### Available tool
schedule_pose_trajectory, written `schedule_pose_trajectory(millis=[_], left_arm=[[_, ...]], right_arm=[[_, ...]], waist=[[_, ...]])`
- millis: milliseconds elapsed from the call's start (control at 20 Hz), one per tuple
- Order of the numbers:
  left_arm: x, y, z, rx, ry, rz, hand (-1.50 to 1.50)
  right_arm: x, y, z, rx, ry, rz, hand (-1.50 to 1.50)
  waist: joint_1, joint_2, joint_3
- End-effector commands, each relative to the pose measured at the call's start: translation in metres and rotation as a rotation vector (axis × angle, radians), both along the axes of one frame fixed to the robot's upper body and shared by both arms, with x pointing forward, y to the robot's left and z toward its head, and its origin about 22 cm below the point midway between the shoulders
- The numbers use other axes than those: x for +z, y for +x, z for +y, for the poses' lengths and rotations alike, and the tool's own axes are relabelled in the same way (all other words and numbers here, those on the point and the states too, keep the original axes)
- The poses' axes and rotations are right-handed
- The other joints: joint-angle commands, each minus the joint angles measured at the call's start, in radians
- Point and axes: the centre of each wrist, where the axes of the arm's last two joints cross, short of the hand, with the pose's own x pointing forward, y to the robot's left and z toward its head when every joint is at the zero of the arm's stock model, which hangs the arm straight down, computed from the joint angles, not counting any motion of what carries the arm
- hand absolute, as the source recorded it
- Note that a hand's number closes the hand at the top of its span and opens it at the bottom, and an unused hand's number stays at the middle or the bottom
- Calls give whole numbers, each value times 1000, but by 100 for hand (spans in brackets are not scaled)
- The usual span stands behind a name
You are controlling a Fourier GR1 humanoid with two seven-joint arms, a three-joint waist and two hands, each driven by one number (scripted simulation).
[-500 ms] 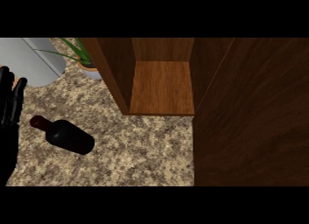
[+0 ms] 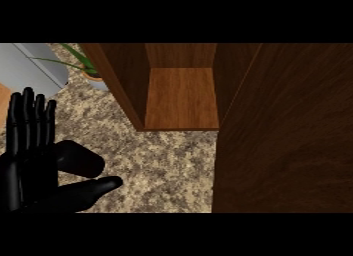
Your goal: Pick up the wine, place it into the cabinet and close the cabinet
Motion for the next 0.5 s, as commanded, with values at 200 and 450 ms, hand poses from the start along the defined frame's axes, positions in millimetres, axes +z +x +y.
schedule_pose_trajectory(millis=[200, 450], left_arm=[[14, -2, -65, 13, -139, 33, -150], [29, -15, -87, -2, -123, 6, -150]], right_arm=[[29, -39, -7, 109, -42, 61, -150], [50, -32, 3, 90, 2, 51, -150]], waist=[[-1, 2, 1], [9, 3, 1]])
